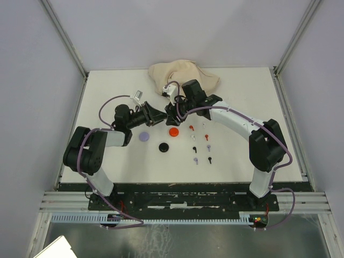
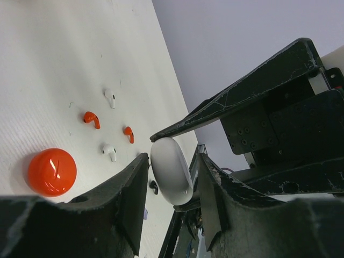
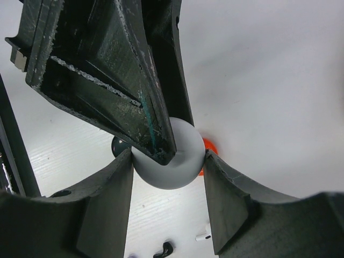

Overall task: Insert the wireless bluetooth earbuds into the charging case
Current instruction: Pick up the charging case at the center of the board.

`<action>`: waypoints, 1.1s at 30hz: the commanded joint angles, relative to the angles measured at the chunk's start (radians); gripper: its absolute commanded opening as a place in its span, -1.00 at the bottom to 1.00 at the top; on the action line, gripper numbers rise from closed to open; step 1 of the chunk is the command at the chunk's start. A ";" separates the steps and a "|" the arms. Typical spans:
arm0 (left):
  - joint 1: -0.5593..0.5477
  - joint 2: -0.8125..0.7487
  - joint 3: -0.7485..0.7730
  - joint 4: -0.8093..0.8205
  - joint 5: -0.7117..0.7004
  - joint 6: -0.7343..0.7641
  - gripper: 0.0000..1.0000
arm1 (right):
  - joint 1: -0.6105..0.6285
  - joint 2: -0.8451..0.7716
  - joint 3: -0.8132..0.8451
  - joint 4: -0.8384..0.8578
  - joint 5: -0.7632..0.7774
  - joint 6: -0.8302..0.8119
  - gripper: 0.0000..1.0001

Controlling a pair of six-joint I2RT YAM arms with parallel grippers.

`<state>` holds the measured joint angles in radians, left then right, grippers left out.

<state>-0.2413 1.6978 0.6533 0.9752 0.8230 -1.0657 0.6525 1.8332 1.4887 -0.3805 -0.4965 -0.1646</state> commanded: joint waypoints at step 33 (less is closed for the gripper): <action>-0.002 -0.017 0.006 0.048 -0.015 -0.024 -0.15 | -0.001 -0.035 0.022 0.000 0.000 -0.039 -0.95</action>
<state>-0.2436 1.6989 0.6533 0.9749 0.8127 -1.0657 0.6525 1.8332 1.4887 -0.3832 -0.4950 -0.1867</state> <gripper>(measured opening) 0.427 0.579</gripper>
